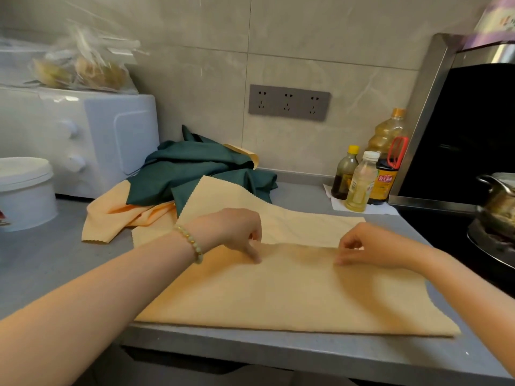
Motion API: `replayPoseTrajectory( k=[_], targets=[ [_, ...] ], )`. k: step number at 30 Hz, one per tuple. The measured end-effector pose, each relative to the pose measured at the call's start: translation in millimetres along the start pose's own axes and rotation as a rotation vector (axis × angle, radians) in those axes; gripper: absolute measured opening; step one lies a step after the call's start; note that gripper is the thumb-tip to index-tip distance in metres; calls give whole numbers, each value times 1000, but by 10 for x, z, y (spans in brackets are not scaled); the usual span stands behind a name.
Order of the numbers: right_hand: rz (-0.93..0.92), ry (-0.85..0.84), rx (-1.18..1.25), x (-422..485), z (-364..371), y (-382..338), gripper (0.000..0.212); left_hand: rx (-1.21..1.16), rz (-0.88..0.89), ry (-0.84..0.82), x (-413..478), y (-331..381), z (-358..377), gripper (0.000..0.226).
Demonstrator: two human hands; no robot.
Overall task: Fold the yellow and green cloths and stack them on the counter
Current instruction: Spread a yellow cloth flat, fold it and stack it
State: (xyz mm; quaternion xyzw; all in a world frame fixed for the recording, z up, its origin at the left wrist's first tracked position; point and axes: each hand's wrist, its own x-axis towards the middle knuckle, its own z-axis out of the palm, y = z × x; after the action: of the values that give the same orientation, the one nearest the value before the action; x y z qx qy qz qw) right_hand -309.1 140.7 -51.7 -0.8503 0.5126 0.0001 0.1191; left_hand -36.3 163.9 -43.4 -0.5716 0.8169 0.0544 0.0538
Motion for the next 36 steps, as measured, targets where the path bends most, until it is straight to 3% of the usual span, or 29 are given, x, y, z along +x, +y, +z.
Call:
replayPoseTrajectory(
  k=[3,5,9,12,15,20,36],
  targets=[
    [83,20,-52,285,178,119,19,49,-16,169,199,-115,217,39],
    [126,73,-21,383,302,152,23,10,-19,207,307,-167,398,55],
    [129,128,200,511,573,225,51,-171,-55,103,444,-105,727,84],
    [102,104,148,487,787,312,55,-222,-67,36,502,4,912,89],
    [90,160,176,357,846,405,51,-204,-62,42,554,101,975,91],
    [85,247,494,286,782,438,12,-200,-55,10,578,167,942,91],
    [129,278,401,401,653,506,11,-228,-78,-37,584,169,817,83]
  ],
)
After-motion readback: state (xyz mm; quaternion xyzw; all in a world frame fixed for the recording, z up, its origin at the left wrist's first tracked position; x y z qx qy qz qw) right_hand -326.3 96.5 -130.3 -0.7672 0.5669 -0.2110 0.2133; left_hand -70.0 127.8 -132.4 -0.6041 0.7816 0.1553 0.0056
